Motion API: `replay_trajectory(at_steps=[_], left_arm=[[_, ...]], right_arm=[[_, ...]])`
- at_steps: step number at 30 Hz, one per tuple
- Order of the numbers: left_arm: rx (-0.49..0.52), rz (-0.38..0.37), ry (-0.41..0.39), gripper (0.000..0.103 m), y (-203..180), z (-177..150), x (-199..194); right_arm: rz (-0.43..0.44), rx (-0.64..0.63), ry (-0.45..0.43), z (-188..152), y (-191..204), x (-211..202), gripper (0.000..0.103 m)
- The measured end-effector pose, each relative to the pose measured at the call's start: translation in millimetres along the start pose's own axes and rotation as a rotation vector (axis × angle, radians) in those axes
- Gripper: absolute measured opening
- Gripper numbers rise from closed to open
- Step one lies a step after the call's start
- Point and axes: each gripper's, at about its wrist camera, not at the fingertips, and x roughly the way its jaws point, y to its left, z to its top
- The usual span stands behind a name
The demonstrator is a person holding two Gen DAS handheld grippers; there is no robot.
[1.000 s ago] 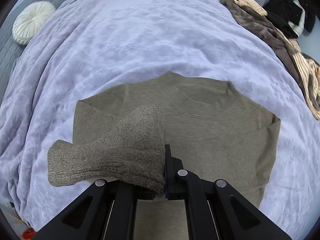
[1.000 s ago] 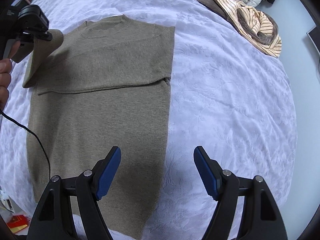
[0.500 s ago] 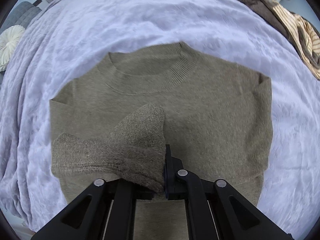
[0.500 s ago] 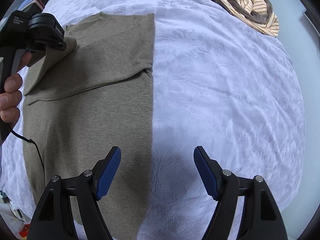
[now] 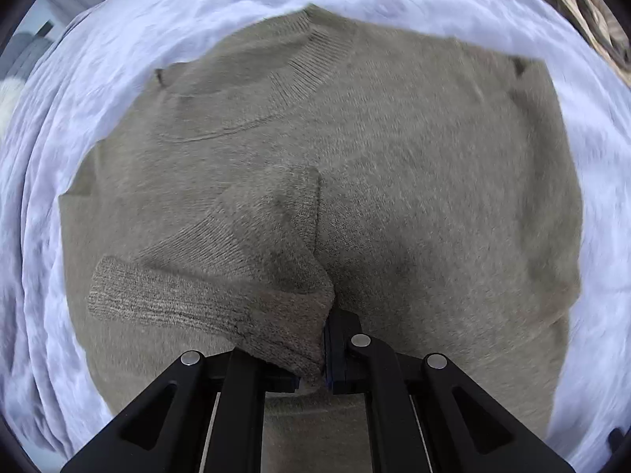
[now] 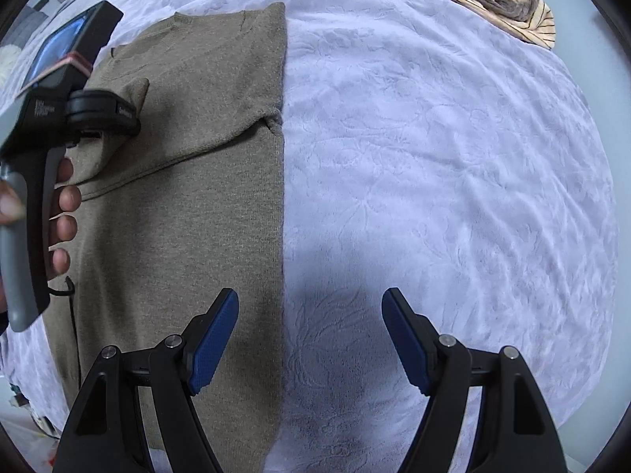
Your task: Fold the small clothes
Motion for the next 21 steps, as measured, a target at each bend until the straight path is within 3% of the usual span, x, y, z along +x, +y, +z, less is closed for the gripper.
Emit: replay_trajectory(at_steps=[7, 9, 11, 12, 13, 14, 16, 19, 21], left_arm=[[-0.015, -0.058, 0.086, 0.007, 9.7, 7.2, 6.2], [-0.03, -0.066, 0.043, 0.007, 12.8, 10.6, -11.8], [-0.075, -0.127, -0.045, 0.009, 19.6, 8.8, -35.0], [-0.089, -0.164, -0.045, 0.041, 22.1, 8.1, -37.6], [-0.098, -0.233, -0.017, 0.094, 24.5, 8.5, -36.1], [-0.108, -0.308, 0.004, 0.103, 29.0, 9.2, -33.5], [-0.1, -0.428, 0.036, 0.102, 33.6, 9.8, -26.2], [-0.089, -0.36, 0.01, 0.102, 42.3, 6.0, -24.6], [-0.106, -0.36, -0.002, 0.102, 52.9, 2.0, -31.5]], right_arm=[[0.01, -0.002, 0.012, 4.8, 2.3, 5.4, 0.078], [0.011, -0.006, 0.013, 6.2, 2.9, 6.3, 0.078], [0.018, -0.003, 0.006, 8.0, 3.0, 4.5, 0.078], [0.023, 0.0, 0.001, 9.6, 2.8, 3.8, 0.078], [0.027, 0.002, -0.001, 11.5, 3.2, 3.8, 0.078], [0.03, 0.0, -0.002, 13.6, 3.3, 5.0, 0.078], [0.026, -0.011, -0.003, 18.8, 6.8, 6.3, 0.078], [0.027, -0.031, -0.016, 28.1, 13.2, 4.9, 0.078], [0.028, -0.046, -0.032, 33.7, 16.2, 1.9, 0.078]])
